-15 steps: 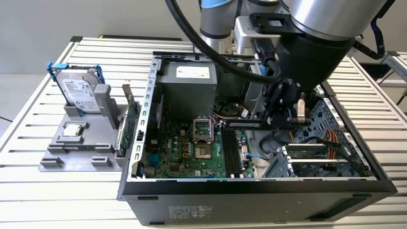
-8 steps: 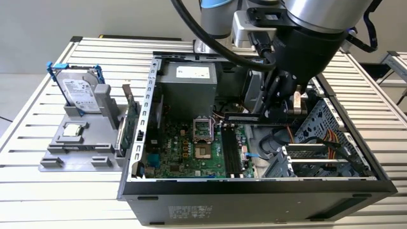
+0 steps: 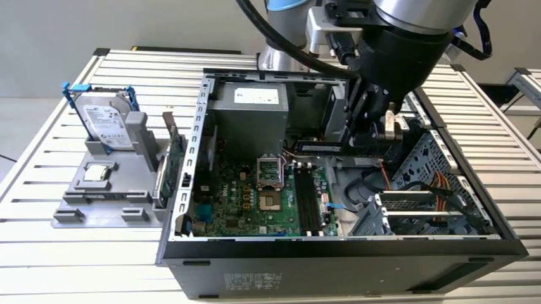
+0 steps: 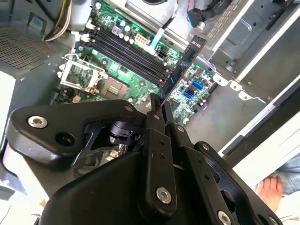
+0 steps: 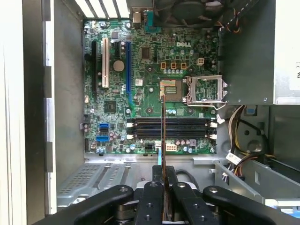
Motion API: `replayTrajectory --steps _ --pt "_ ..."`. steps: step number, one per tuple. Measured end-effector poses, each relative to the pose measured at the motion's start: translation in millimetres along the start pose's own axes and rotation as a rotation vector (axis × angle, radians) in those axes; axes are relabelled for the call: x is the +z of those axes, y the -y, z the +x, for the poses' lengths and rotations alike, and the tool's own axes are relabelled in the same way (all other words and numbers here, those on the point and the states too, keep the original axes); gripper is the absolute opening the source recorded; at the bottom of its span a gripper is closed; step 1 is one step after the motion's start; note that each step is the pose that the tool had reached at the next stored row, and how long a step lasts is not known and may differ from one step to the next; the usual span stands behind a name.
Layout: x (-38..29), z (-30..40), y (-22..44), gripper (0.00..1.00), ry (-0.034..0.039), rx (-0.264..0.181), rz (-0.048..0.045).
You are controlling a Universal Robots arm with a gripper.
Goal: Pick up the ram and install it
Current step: 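Pick up the ram and move it above insertion slot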
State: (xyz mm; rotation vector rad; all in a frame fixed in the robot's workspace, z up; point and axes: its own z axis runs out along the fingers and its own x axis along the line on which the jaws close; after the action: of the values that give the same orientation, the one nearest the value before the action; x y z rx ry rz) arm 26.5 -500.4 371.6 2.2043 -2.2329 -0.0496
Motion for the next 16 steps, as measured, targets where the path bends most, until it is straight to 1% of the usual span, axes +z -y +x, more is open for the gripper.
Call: replayTrajectory --steps 16 --pt "0.6 -26.9 -0.3 0.00 0.0000 0.000 0.0000"
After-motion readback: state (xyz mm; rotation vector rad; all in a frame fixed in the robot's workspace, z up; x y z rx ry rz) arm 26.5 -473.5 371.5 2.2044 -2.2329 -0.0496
